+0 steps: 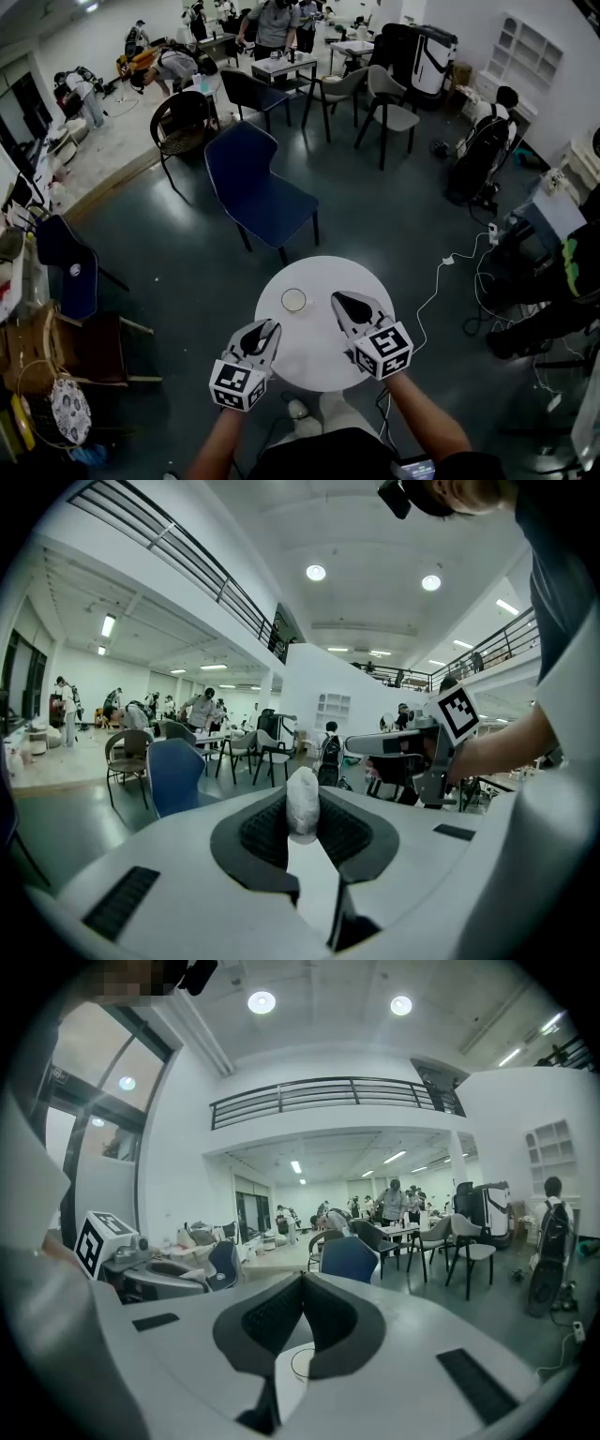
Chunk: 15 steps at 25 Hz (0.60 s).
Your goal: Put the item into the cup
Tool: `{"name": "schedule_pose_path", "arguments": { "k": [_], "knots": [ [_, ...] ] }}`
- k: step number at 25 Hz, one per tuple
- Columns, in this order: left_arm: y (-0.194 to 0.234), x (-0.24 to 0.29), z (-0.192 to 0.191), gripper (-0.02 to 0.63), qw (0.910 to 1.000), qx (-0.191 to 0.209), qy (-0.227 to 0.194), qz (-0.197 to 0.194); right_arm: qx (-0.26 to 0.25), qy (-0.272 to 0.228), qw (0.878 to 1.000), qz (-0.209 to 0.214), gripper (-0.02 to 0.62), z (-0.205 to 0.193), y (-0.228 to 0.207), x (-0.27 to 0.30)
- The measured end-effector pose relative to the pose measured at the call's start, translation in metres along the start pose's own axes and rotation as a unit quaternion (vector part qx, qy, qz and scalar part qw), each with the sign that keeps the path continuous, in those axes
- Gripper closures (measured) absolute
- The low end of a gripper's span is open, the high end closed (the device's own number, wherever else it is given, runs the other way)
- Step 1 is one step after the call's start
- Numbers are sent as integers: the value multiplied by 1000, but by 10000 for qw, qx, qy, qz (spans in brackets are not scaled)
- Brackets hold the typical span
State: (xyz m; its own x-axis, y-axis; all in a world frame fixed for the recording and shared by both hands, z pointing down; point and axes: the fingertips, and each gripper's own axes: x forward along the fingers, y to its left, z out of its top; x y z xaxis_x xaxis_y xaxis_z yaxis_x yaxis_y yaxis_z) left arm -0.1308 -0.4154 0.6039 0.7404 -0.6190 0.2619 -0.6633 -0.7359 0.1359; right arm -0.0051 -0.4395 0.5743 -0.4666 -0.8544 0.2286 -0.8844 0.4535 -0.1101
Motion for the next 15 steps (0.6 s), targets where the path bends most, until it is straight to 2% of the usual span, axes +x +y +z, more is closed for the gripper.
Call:
{"name": "schedule_pose_path", "arguments": {
  "k": [7,15],
  "knots": [
    [19,56,-17,537,9993,-122,339,-18,138,238,9996,-6,578,-20,-40,16],
    [45,117,-69,537,9951,360,916,52,298,441,9986,-28,578,-55,-71,34]
  ]
}}
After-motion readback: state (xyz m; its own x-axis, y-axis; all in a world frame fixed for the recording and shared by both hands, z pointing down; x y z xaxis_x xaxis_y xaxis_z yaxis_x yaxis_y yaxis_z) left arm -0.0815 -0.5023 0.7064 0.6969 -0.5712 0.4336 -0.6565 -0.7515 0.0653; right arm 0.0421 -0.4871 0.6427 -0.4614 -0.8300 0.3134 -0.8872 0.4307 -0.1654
